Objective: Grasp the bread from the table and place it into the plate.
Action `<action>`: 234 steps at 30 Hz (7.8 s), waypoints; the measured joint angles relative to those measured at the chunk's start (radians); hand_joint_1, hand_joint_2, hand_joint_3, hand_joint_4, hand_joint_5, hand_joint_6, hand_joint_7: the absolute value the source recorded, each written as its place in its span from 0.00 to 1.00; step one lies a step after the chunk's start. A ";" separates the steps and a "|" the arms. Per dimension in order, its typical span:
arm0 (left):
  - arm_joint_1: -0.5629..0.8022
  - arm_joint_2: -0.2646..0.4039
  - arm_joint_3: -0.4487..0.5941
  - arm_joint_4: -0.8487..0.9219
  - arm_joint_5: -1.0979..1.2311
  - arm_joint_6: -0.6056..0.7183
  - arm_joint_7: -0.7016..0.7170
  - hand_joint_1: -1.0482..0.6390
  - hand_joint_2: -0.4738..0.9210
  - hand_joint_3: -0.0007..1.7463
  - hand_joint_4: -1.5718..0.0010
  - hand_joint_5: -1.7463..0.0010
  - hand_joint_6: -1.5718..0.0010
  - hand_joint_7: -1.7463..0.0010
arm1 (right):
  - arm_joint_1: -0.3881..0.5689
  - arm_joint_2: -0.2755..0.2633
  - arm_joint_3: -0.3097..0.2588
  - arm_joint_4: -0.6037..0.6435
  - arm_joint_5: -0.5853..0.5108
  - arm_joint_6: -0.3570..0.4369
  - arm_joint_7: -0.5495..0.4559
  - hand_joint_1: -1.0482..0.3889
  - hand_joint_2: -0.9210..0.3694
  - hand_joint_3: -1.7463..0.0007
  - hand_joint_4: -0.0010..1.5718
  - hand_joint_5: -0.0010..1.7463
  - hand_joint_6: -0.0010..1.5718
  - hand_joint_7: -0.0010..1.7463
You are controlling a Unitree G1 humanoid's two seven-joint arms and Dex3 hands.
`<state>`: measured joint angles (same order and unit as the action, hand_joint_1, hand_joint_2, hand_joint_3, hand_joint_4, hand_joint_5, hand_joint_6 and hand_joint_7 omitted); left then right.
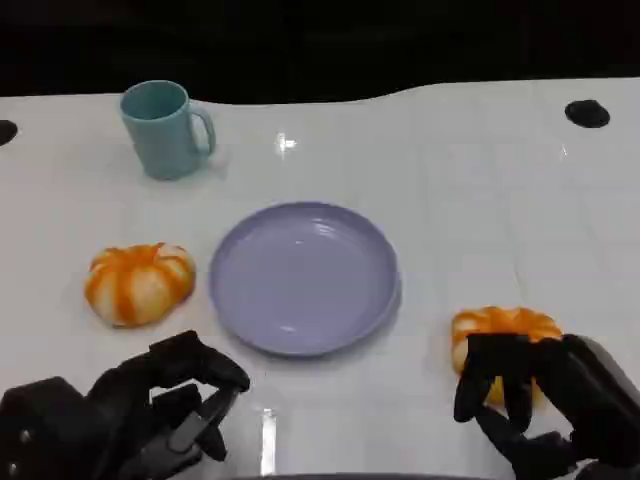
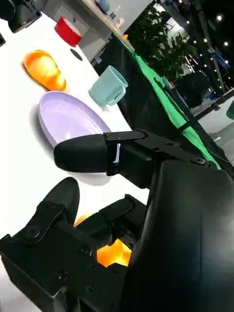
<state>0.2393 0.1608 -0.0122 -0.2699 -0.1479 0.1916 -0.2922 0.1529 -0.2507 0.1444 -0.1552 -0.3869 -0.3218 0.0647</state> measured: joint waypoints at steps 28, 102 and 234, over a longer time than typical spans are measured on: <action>-0.004 0.000 0.005 0.017 -0.002 -0.006 0.000 0.38 1.00 0.26 0.57 0.00 0.57 0.28 | -0.009 0.000 0.000 0.019 0.003 -0.008 0.000 0.65 0.54 0.20 0.63 1.00 0.57 0.75; 0.016 -0.006 -0.012 -0.045 0.002 0.025 0.001 0.36 1.00 0.26 0.57 0.00 0.57 0.28 | -0.396 0.007 0.198 0.469 -0.441 0.357 -0.150 0.64 0.03 0.91 0.52 0.80 0.62 0.22; 0.015 -0.028 -0.035 -0.028 0.009 0.013 0.031 0.37 1.00 0.27 0.58 0.00 0.58 0.27 | -0.110 0.028 -0.044 0.072 0.222 -0.077 0.145 0.69 0.50 0.15 0.54 1.00 0.52 0.78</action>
<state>0.2542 0.1323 -0.0476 -0.2981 -0.1387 0.2046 -0.2616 0.0432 -0.2224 0.1003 -0.0834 -0.1650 -0.3989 0.2093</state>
